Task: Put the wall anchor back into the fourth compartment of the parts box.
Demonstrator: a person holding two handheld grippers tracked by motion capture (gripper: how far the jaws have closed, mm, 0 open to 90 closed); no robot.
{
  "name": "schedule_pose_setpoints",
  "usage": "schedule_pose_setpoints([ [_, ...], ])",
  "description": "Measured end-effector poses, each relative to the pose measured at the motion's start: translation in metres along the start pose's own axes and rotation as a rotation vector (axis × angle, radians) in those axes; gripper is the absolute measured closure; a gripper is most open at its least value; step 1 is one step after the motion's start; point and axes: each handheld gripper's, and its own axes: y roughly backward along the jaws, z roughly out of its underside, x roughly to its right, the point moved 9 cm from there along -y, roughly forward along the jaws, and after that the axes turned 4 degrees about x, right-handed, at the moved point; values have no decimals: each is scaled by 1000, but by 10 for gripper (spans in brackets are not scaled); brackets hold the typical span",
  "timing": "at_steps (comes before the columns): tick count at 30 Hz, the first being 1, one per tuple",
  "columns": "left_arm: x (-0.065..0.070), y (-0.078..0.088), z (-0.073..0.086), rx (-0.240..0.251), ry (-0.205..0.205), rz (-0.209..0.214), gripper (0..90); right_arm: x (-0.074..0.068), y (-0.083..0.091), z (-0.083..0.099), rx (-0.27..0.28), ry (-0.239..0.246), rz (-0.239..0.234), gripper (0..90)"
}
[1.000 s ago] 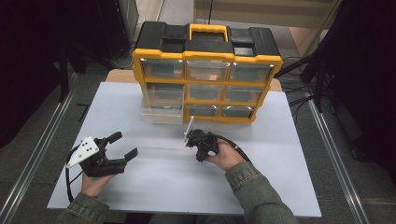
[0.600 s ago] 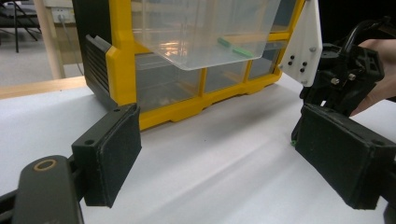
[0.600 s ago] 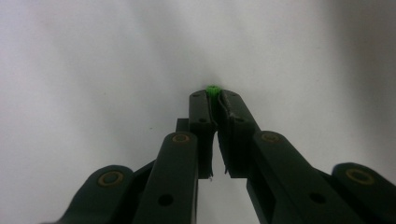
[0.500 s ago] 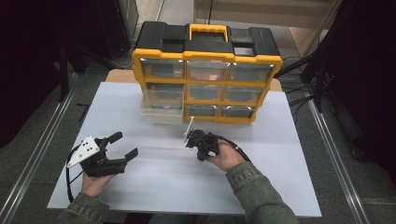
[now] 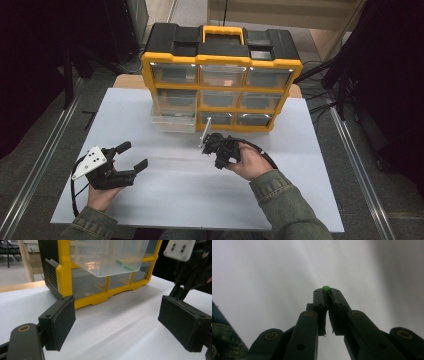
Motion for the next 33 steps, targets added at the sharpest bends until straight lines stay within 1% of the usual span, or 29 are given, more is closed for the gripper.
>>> schedule_pose_setpoints([
  [2, 0, 0, 0, 1, 0, -1, 136, 0, 11, -1, 6, 8, 6, 851],
  [4, 0, 0, 0, 2, 3, -2, 136, 0, 23, -3, 13, 5, 12, 851],
  [5, 0, 0, 0, 3, 5, -3, 136, 1, 26, -4, 18, 13, 16, 851],
  [6, 0, 0, 0, 4, 4, -2, 136, 1, 32, -6, 20, 7, 14, 851],
  [11, 0, 0, -1, 4, 3, -2, 136, -1, 56, -9, -1, -8, 21, 854],
  [12, 0, 0, 0, 4, 4, -1, 136, -1, 60, -11, 9, -5, 18, 854],
  [15, 0, 0, -1, 4, 3, -2, 136, -3, 74, -14, 6, -11, 23, 855],
  [16, 0, 0, -1, 3, 4, -2, 136, -2, 78, -16, 7, -2, 26, 856],
  [19, -1, 0, -1, 3, 3, -3, 136, -4, 90, -20, 8, -2, 26, 857],
  [20, -1, 0, -1, 3, 3, -3, 136, -3, 94, -23, 15, 7, 30, 856],
  [22, -1, 0, -1, 4, 4, -3, 136, -4, 101, -28, 20, 10, 29, 856],
  [25, -1, 0, -1, 3, 3, -2, 136, -5, 107, -36, 16, 19, 32, 857],
  [30, -1, 0, -1, 7, 5, -1, 136, -1, 122, -55, 39, 35, 40, 856],
  [32, -1, 0, -1, 7, 8, 0, 136, -1, 129, -63, 37, 27, 44, 856],
  [33, -1, 0, -1, 8, 8, 0, 136, 0, 132, -68, 47, 38, 44, 856],
])
